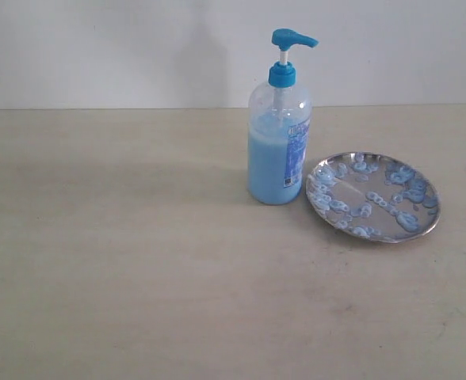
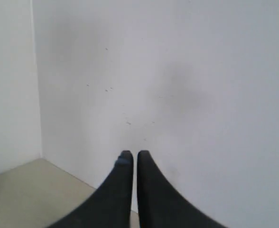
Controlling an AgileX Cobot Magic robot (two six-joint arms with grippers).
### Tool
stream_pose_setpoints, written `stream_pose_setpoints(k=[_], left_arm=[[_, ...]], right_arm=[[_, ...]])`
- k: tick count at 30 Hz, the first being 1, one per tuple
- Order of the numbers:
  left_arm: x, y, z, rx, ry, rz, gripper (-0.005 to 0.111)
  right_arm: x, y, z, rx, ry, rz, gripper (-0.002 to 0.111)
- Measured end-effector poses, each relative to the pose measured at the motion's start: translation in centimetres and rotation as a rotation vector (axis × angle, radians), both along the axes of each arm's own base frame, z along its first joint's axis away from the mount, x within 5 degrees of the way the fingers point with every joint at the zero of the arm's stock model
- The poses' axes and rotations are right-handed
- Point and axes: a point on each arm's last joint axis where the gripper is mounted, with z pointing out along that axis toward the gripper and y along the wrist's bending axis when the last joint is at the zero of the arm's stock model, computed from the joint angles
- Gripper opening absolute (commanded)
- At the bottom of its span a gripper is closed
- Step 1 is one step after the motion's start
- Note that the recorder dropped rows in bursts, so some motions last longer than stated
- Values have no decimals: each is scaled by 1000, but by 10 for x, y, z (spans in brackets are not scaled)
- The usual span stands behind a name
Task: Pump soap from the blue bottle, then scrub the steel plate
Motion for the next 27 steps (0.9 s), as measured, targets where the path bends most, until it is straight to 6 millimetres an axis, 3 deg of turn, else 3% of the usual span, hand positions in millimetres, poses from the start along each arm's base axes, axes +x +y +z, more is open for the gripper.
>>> stream_pose_setpoints(k=[5, 9, 11, 13, 14, 15, 16, 17, 19, 22, 25, 27], left_arm=[[3, 4, -70, 97, 188, 59, 4], [0, 13, -107, 125, 311, 129, 4], [-2, 18, -123, 127, 354, 173, 4], [-2, 19, -126, 112, 354, 185, 4], [-2, 18, -126, 65, 369, 188, 4], [-2, 18, -126, 50, 375, 189, 4], [-2, 16, -125, 23, 375, 184, 4], [-2, 16, -125, 15, 376, 183, 4], [-2, 16, -124, 4, 374, 180, 4], [-2, 15, -124, 0, 373, 178, 4], [-2, 22, -120, -36, 332, 236, 4], [-5, 32, -114, -83, 270, 323, 4]], right_arm=[[5, 27, -12, 64, 89, 206, 0], [15, 60, -39, -72, 78, 359, 0], [15, 72, -51, -160, 6, 337, 0], [27, 63, -65, -199, -13, 135, 0], [50, 49, -83, -216, 41, -102, 0], [62, 44, -94, -229, 78, -196, 0], [91, 36, -125, -284, 183, -368, 0], [103, 37, -138, -305, 232, -400, 0], [145, 55, -194, -400, 416, -342, 0], [188, 61, -245, -366, 619, -340, 0], [214, 41, -285, -377, 760, -430, 0], [217, 26, -301, -400, 834, -505, 0]])
